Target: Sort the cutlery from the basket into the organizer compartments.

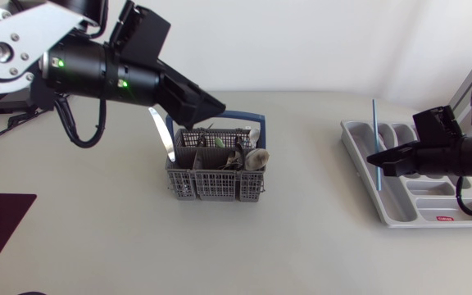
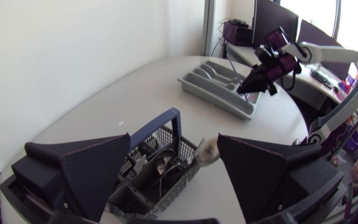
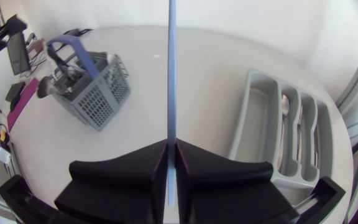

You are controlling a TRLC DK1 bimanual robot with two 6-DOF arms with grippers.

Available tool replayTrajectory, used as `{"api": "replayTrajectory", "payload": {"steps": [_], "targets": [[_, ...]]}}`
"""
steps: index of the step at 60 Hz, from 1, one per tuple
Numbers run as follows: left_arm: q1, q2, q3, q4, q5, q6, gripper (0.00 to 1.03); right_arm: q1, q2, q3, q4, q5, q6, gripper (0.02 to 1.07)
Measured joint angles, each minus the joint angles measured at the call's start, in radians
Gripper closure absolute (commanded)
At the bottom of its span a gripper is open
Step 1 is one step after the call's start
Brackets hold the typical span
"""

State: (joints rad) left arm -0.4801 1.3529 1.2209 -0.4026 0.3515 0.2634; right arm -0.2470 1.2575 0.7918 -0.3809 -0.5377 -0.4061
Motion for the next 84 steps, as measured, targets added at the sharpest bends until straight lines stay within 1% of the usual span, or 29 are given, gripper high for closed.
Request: {"api": "replayTrajectory", "payload": {"steps": [4, 8, 20, 29, 36, 41, 57, 59, 60, 62, 63, 65, 68, 71, 73, 74, 75, 77, 81, 84], "targets": [[-0.019, -0.003, -0.027, 0.0, -0.038, 0.028, 0.07, -0.045, 0.089, 0.034, 0.014, 0.027, -0.008, 1.01], [-0.037, -0.016, -0.068, -0.006, -0.072, 0.057, 0.07, -0.079, 0.189, 0.075, 0.032, 0.074, -0.014, 1.01], [-0.055, -0.066, -0.146, 0.0, -0.137, 0.124, 0.07, -0.09, 0.383, 0.169, 0.076, 0.177, -0.005, 1.01], [-0.114, -0.085, -0.246, 0.074, -0.198, 0.187, 0.07, -0.09, 0.516, 0.247, 0.114, 0.226, 0.032, 1.01], [-0.164, -0.085, -0.326, 0.135, -0.226, 0.233, 0.07, -0.09, 0.615, 0.291, 0.143, 0.254, 0.059, 1.01], [-0.183, -0.085, -0.358, 0.175, -0.233, 0.24, 0.07, -0.089, 0.649, 0.3, 0.157, 0.279, 0.066, 1.0], [-0.267, -0.067, -0.459, 0.406, -0.296, 0.259, 0.08, -0.089, 0.698, 0.332, 0.196, 0.3, 0.085, 0.97], [-0.281, -0.058, -0.466, 0.43, -0.306, 0.261, 0.08, -0.089, 0.702, 0.333, 0.2, 0.3, 0.085, 0.94], [-0.285, -0.052, -0.468, 0.44, -0.308, 0.261, 0.08, -0.089, 0.705, 0.333, 0.201, 0.3, 0.085, 0.88], [-0.297, -0.029, -0.473, 0.472, -0.313, 0.261, 0.09, -0.089, 0.712, 0.333, 0.203, 0.299, 0.085, 0.79], [-0.298, -0.025, -0.473, 0.478, -0.313, 0.261, 0.09, -0.089, 0.713, 0.333, 0.204, 0.299, 0.085, 0.69], [-0.301, -0.005, -0.474, 0.496, -0.316, 0.261, 0.09, -0.088, 0.713, 0.331, 0.204, 0.298, 0.085, 0.56], [-0.301, 0.011, -0.474, 0.51, -0.317, 0.262, 0.09, -0.087, 0.709, 0.323, 0.21, 0.296, 0.085, 0.4], [-0.301, 0.028, -0.473, 0.523, -0.323, 0.262, 0.11, -0.086, 0.696, 0.307, 0.217, 0.296, 0.085, 0.28], [-0.301, 0.041, -0.473, 0.536, -0.326, 0.263, 0.13, -0.086, 0.684, 0.293, 0.22, 0.297, 0.085, 0.21], [-0.301, 0.049, -0.473, 0.542, -0.328, 0.266, 0.13, -0.086, 0.673, 0.283, 0.221, 0.298, 0.085, 0.2], [-0.301, 0.054, -0.473, 0.545, -0.328, 0.266, 0.14, -0.086, 0.665, 0.277, 0.22, 0.299, 0.085, 0.17], [-0.301, 0.068, -0.473, 0.556, -0.332, 0.27, 0.16, -0.086, 0.642, 0.259, 0.221, 0.3, 0.085, 0.15], [-0.301, 0.093, -0.473, 0.589, -0.335, 0.276, 0.18, -0.086, 0.58, 0.228, 0.221, 0.3, 0.085, 0.14], [-0.3, 0.117, -0.468, 0.61, -0.337, 0.283, 0.21, -0.082, 0.526, 0.204, 0.222, 0.299, 0.085, 0.14]]}}
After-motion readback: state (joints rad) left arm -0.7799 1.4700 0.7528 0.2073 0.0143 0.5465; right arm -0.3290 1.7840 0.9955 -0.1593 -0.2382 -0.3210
